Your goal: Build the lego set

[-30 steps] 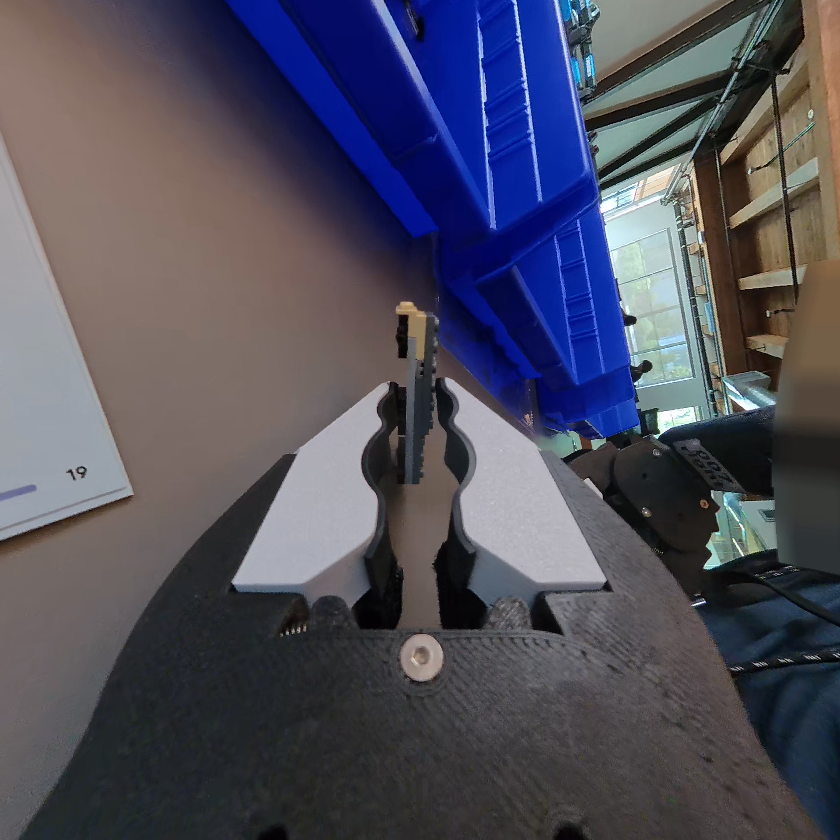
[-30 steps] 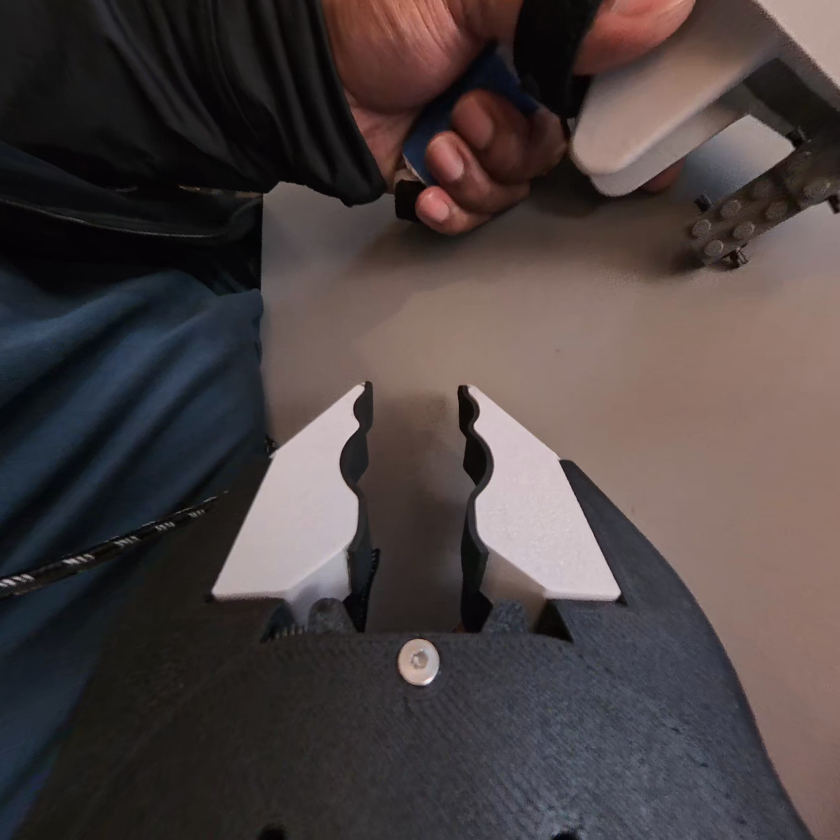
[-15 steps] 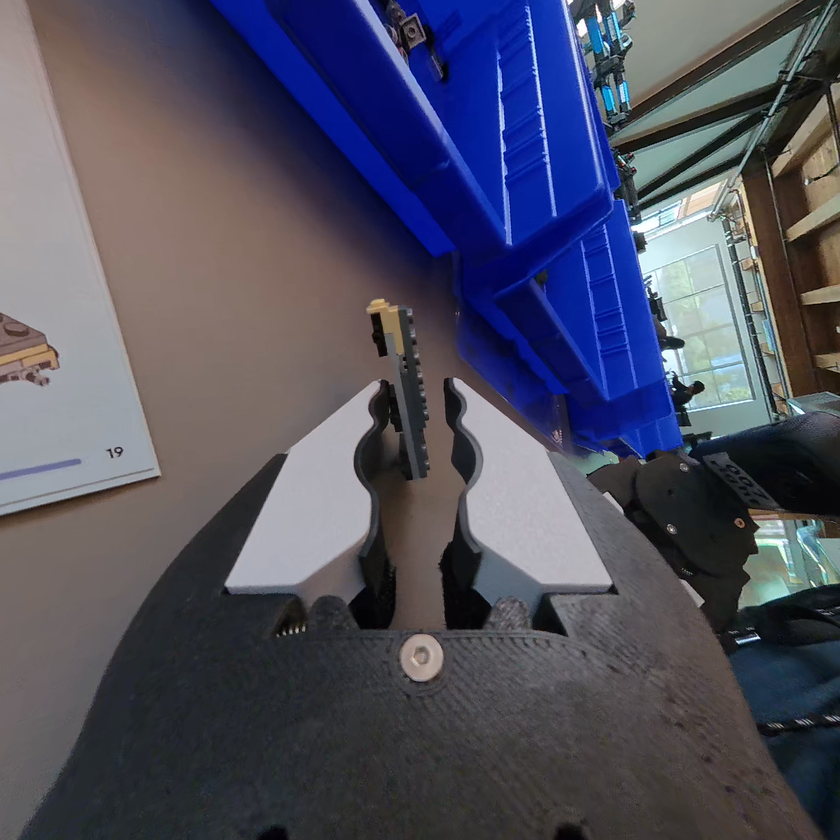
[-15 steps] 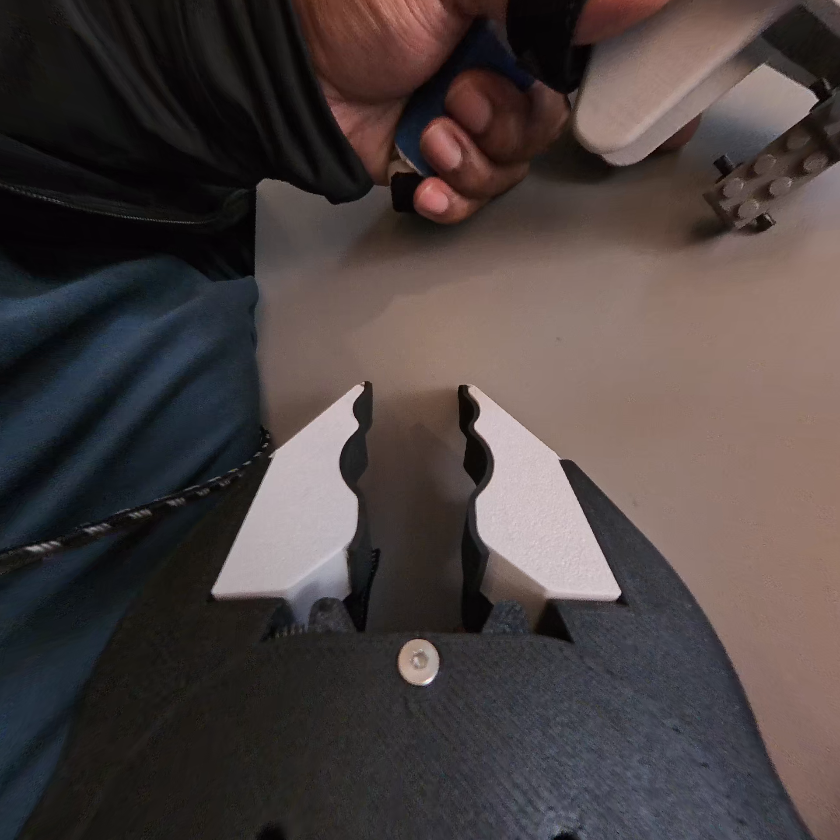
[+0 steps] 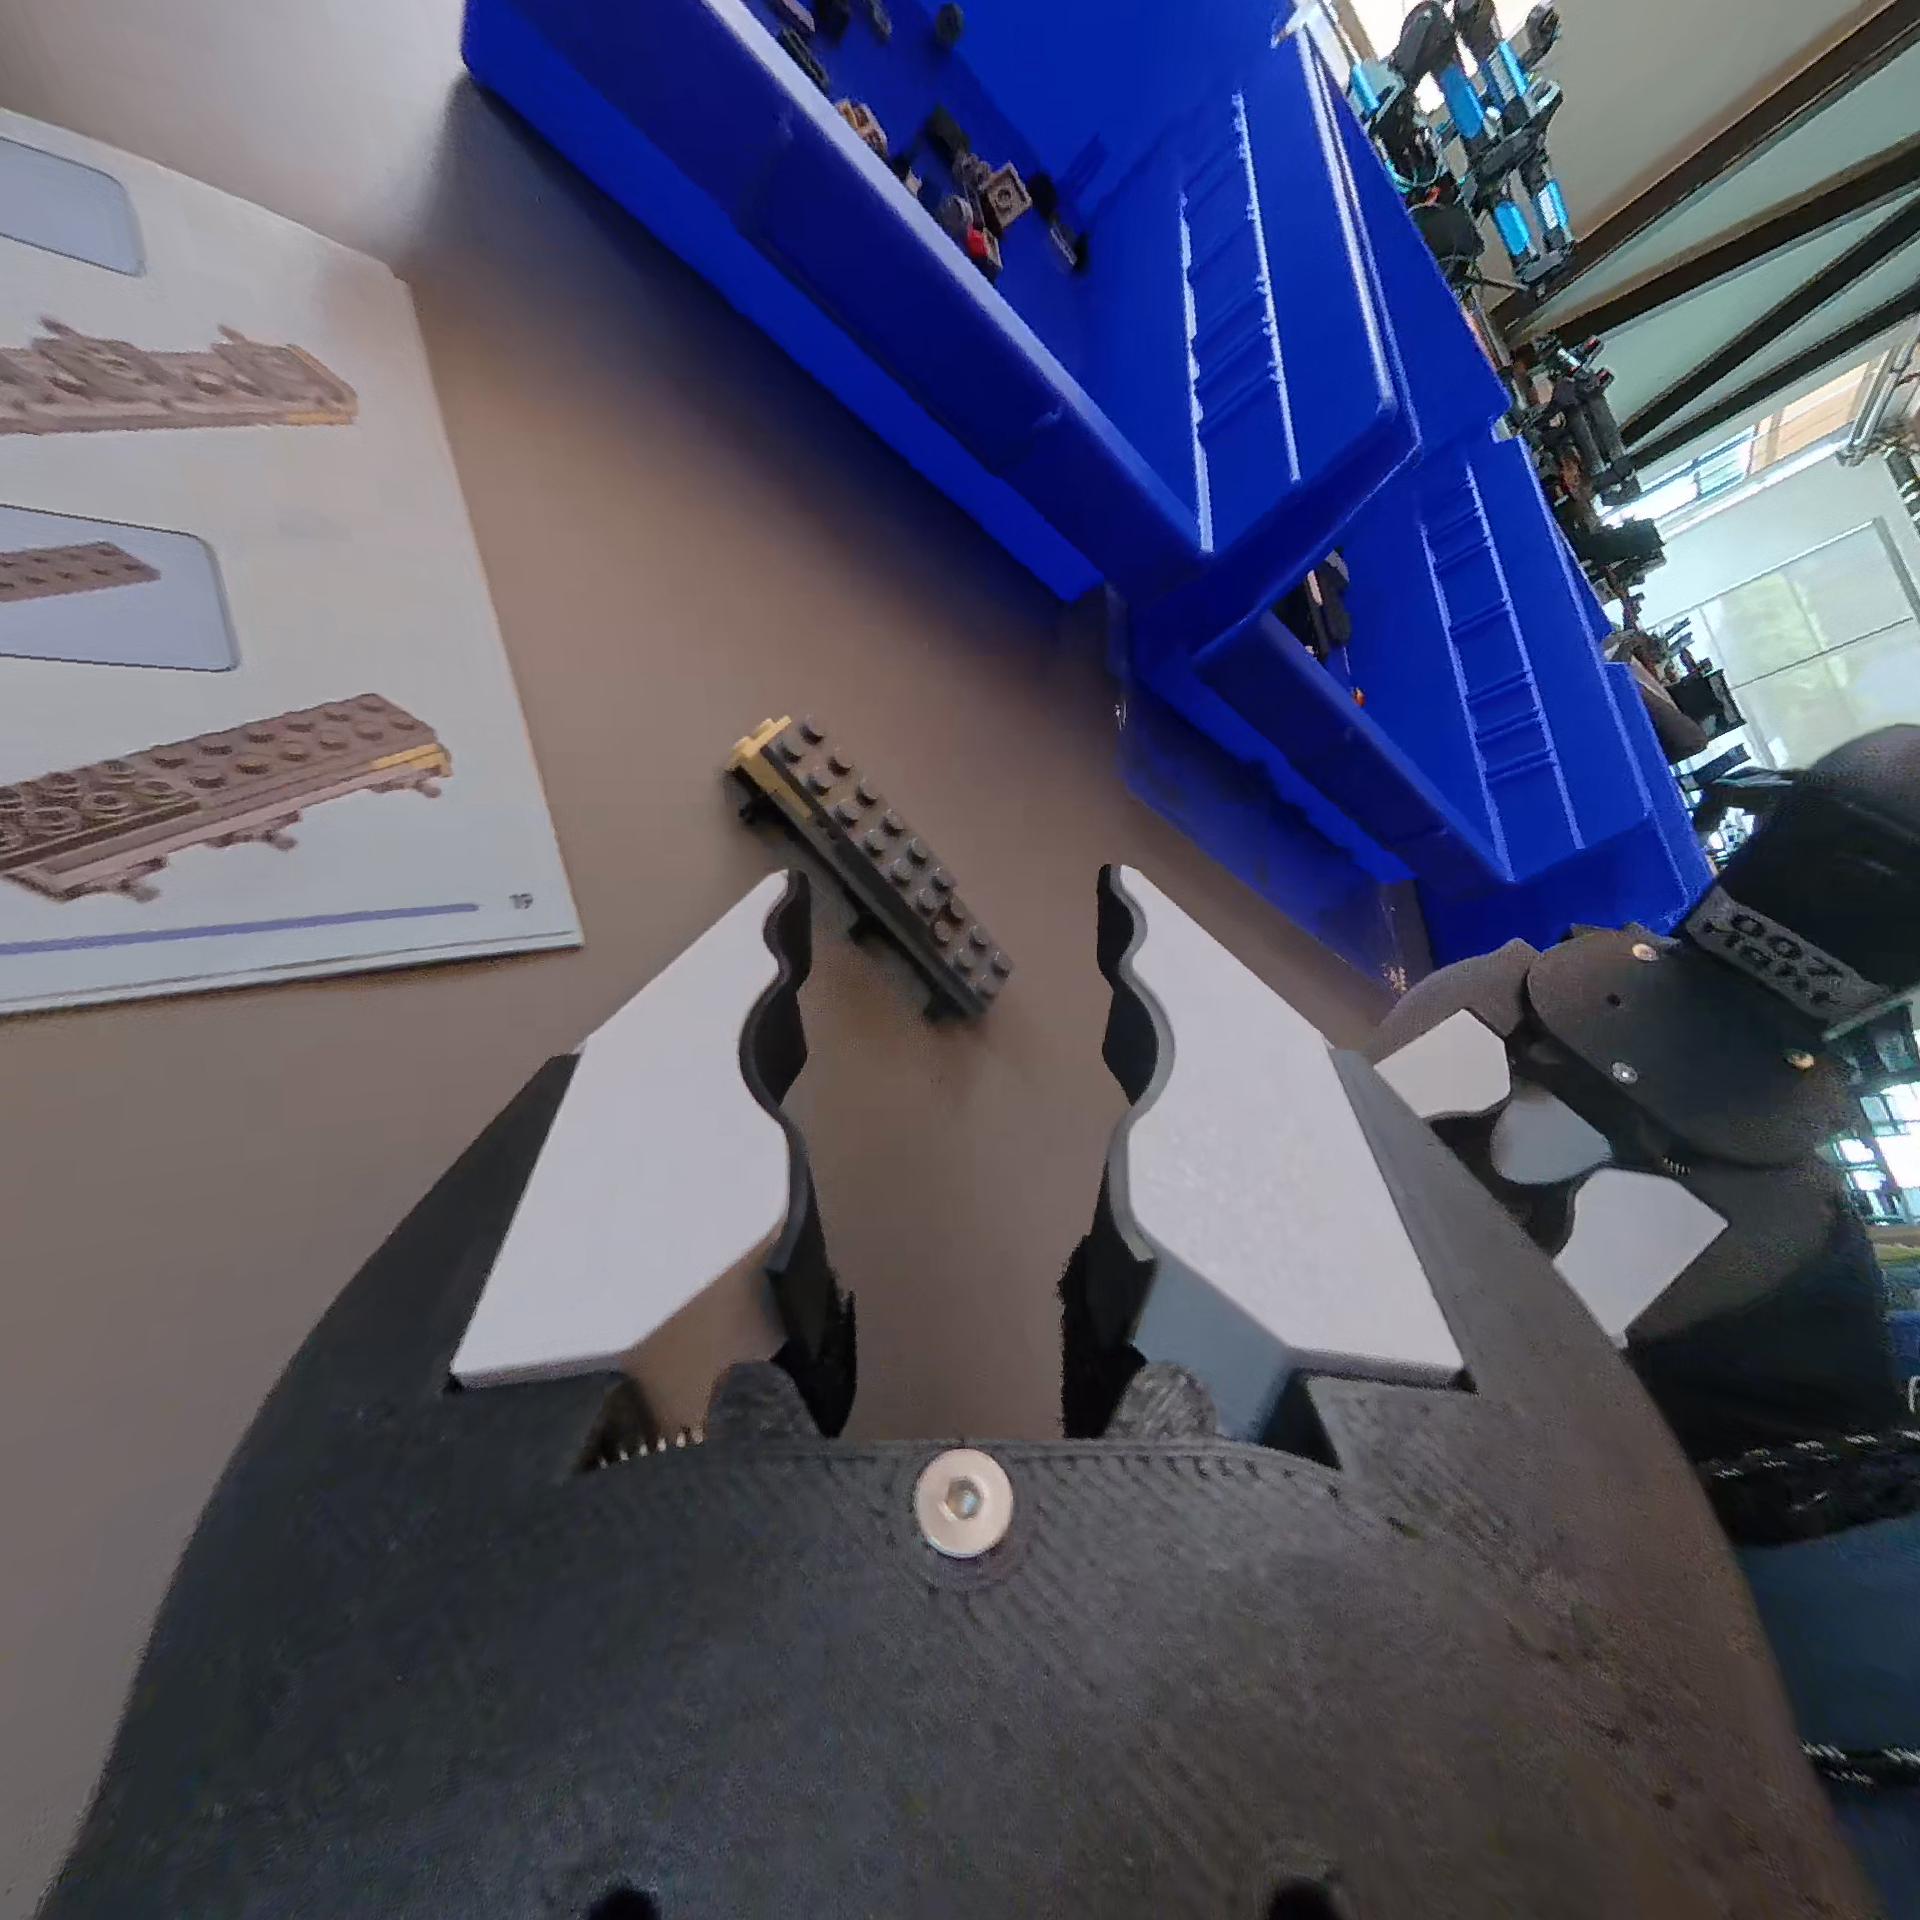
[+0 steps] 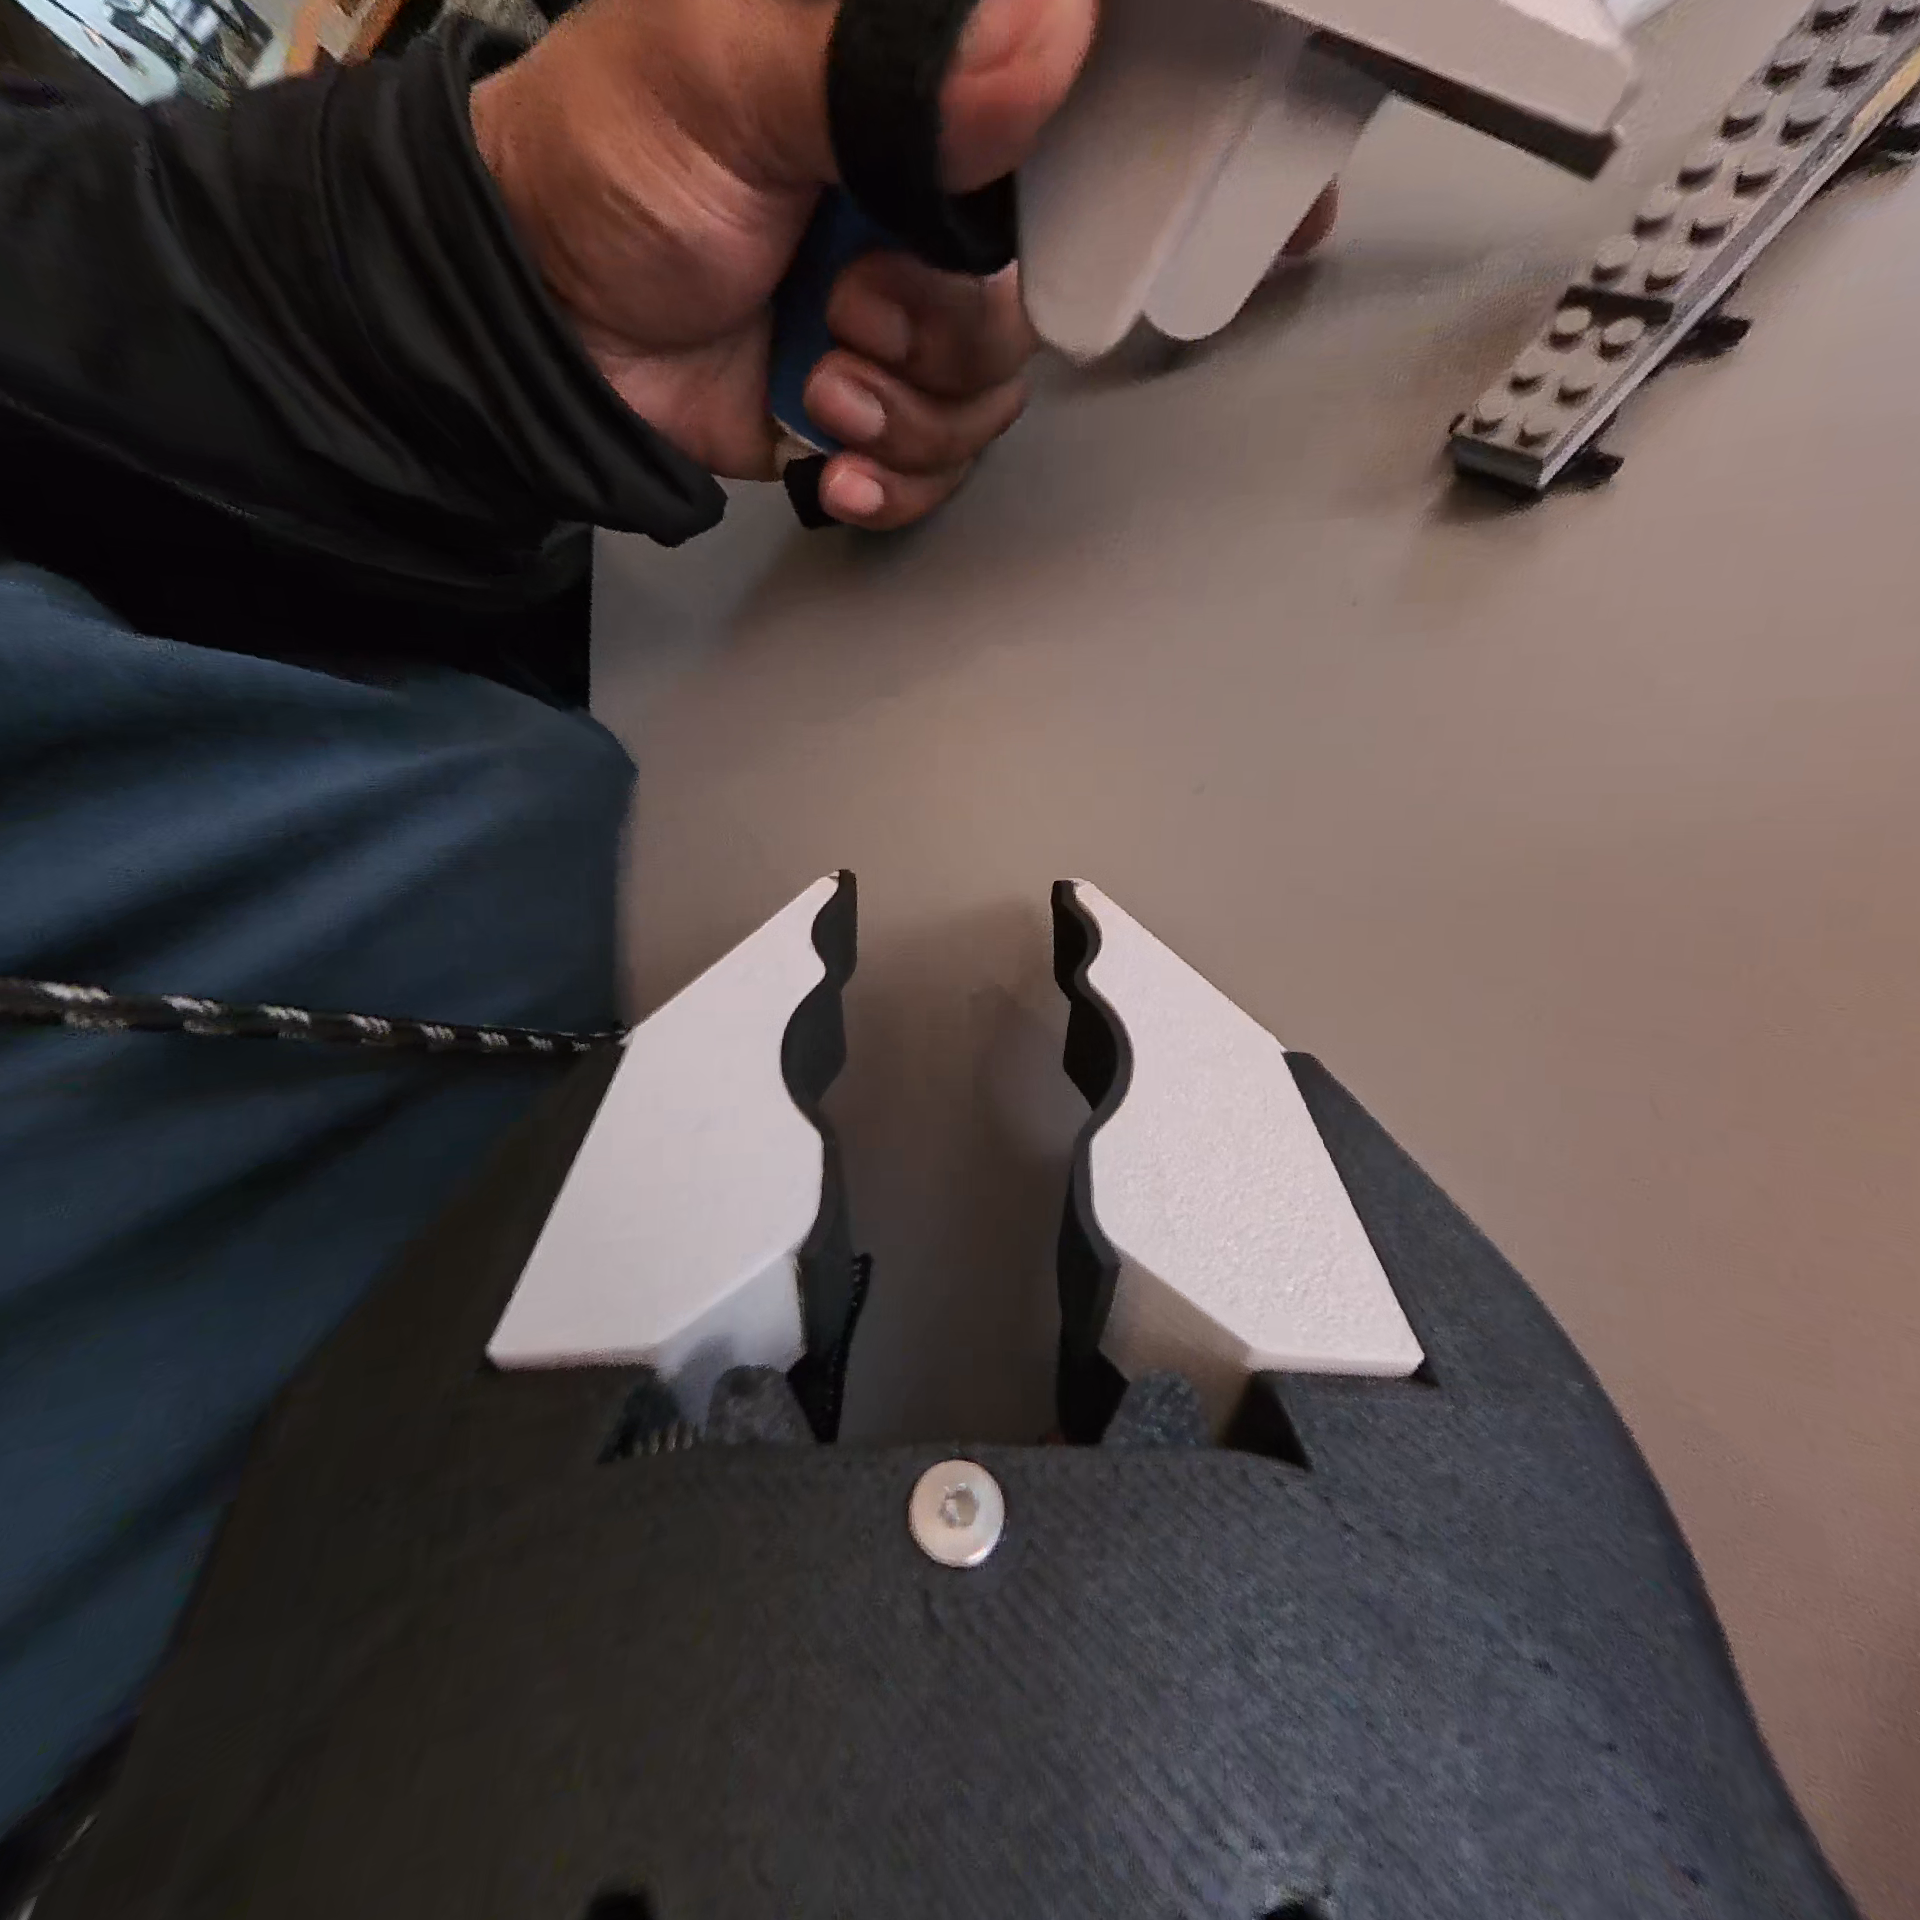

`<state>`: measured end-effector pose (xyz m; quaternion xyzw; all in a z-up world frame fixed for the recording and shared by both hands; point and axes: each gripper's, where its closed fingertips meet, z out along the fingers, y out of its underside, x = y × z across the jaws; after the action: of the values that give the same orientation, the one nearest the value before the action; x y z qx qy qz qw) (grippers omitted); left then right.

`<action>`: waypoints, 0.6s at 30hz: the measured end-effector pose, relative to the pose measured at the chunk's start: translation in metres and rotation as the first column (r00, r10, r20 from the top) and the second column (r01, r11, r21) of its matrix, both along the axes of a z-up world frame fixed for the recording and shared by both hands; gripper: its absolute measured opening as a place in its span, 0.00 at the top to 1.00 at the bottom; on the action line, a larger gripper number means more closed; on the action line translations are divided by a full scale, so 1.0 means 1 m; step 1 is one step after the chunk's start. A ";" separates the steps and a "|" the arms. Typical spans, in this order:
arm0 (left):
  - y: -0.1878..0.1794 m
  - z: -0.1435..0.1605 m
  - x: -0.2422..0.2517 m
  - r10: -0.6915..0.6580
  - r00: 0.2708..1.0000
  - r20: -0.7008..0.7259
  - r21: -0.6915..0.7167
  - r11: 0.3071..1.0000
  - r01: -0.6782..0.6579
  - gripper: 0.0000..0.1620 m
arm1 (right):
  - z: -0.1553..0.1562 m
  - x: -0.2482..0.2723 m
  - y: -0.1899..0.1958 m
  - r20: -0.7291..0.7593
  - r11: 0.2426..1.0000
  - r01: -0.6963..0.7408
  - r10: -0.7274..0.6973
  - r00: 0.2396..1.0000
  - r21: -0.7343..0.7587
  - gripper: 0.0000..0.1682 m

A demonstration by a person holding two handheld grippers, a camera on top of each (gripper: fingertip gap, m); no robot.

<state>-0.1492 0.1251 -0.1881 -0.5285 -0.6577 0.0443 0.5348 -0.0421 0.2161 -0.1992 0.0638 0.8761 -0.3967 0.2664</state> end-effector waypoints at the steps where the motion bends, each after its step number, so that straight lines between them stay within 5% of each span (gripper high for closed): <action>1: -0.004 0.001 0.002 0.003 1.000 -0.008 -0.001 1.000 -0.003 0.65 | 0.001 -0.001 0.000 0.010 1.000 0.006 -0.006 1.000 -0.006 0.77; 9: -0.044 0.006 0.038 -0.059 0.995 -0.084 -0.161 0.986 0.045 0.65 | 0.014 -0.022 -0.005 0.063 0.989 0.117 -0.112 0.992 -0.090 0.77; 15: -0.116 -0.006 0.076 -0.154 0.987 -0.045 -0.510 0.853 0.110 0.64 | 0.022 -0.029 -0.010 0.050 0.978 0.143 -0.136 0.989 -0.151 0.77; 18: -0.133 -0.010 0.090 -0.172 0.983 -0.069 -0.514 0.850 0.113 0.66 | 0.026 -0.031 -0.015 0.032 0.971 0.142 -0.139 0.990 -0.193 0.77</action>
<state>-0.0596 -0.0078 -0.1985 -0.6946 -0.5508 0.2056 0.4146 -0.0729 0.2008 -0.1727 0.1029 0.8238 -0.4980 0.2505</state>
